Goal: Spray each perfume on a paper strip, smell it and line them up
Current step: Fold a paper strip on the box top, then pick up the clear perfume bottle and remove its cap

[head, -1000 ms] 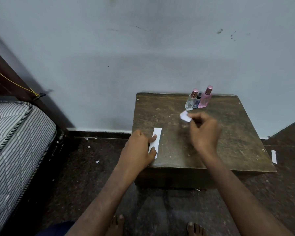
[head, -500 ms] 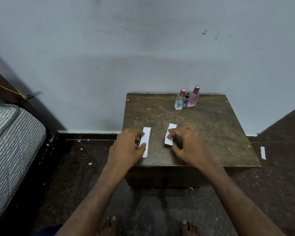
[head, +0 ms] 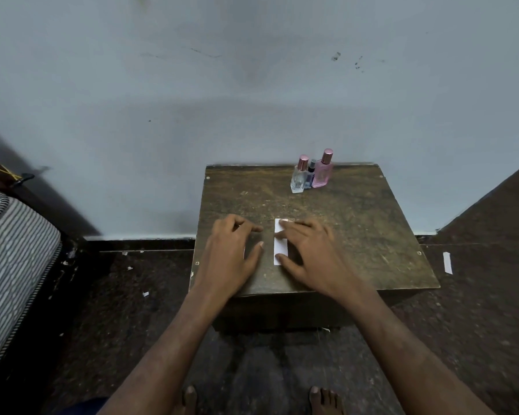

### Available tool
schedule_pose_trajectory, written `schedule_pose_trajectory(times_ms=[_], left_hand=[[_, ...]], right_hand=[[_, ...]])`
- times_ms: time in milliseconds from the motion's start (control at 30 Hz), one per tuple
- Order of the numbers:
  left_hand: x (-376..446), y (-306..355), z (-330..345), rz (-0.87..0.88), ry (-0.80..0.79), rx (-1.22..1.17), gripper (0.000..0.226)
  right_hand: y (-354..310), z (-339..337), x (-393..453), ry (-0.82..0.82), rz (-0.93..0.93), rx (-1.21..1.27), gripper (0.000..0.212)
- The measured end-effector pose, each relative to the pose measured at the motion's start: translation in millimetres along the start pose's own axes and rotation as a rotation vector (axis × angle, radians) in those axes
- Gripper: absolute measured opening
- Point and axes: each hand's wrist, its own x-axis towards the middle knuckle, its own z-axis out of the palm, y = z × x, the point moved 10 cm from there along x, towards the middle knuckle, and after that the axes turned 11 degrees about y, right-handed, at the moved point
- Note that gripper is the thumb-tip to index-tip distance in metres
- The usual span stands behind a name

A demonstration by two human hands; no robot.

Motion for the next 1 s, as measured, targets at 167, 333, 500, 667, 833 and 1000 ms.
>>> schedule_pose_trajectory(times_ms=[167,333,500,667,833,1000], left_hand=[[1,11,12,0.027,-0.048,0.043,0.038],[-2,28,14,0.087,-0.048,0.127,0.043],[-4,28,20,0.118,-0.03,0.242,0.045],[1,24,38,0.083,-0.12,0.288,0.053],[10,21,45,0.054,-0.129,0.254,0.056],[18,16,47,0.082,-0.132,0.216,0.057]], right_hand=[[10,-6,6,-0.003,-0.029,0.131,0.048],[37,-67,28,0.465,0.122,0.186,0.029],[56,-105,59,0.52,0.294,0.06,0.053],[72,-93,87,0.363,0.292,0.067,0.062],[74,-72,109,0.271,0.278,0.174,0.054],[80,-51,119,0.212,0.252,0.129,0.04]])
